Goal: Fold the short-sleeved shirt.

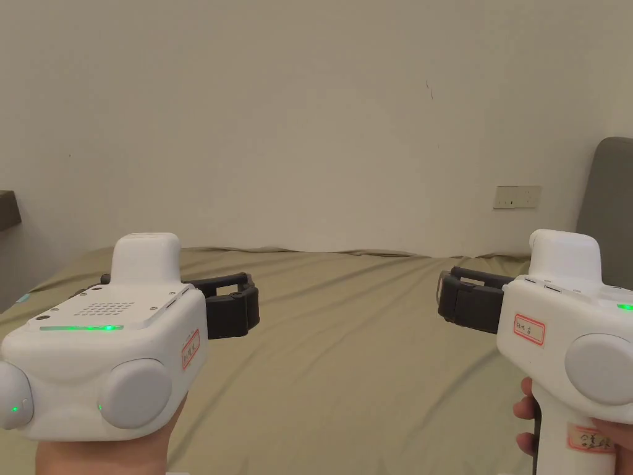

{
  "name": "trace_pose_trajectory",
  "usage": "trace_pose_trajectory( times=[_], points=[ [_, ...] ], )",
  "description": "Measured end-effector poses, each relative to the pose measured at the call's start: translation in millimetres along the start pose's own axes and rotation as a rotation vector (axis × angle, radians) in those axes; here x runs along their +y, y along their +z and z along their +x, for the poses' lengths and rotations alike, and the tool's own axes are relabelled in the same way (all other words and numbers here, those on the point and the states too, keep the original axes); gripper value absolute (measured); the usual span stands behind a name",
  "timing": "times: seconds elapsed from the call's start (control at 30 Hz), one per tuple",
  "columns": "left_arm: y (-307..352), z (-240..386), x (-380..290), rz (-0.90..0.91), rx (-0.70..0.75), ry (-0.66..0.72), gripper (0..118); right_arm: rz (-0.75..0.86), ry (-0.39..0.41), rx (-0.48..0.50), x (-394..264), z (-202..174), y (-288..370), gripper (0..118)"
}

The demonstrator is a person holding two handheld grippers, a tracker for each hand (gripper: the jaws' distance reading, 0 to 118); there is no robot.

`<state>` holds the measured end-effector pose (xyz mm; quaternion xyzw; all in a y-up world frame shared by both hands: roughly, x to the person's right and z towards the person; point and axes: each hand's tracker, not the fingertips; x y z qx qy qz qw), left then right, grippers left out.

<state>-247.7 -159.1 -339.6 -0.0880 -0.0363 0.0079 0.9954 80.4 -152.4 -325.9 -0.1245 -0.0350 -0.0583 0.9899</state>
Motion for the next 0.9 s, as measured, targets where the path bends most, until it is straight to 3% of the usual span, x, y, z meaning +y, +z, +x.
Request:
trace_pose_trajectory(
  times=[0.1,0.13,0.23,0.43,0.67,0.9],
  points=[
    [1,0,0,0.000,0.000,0.000,118,0.019,0.019,-0.010,-3,-3,0,118],
    [2,0,0,0.001,0.001,0.001,118,0.048,0.040,-0.055,-4,-5,1,118],
    [3,1,1,0.003,0.005,0.003,118,0.092,0.153,-0.115,-7,-13,2,118],
    [4,2,3,0.000,0.007,0.000,118,0.035,0.036,-0.017,-3,-7,7,118],
    [2,0,3,0.000,0.006,-0.007,118,0.057,0.055,-0.023,-2,-3,9,118],
    [-4,-6,1,-0.001,0.008,-0.001,118,0.037,0.011,-0.009,-2,0,6,118]
  ],
)
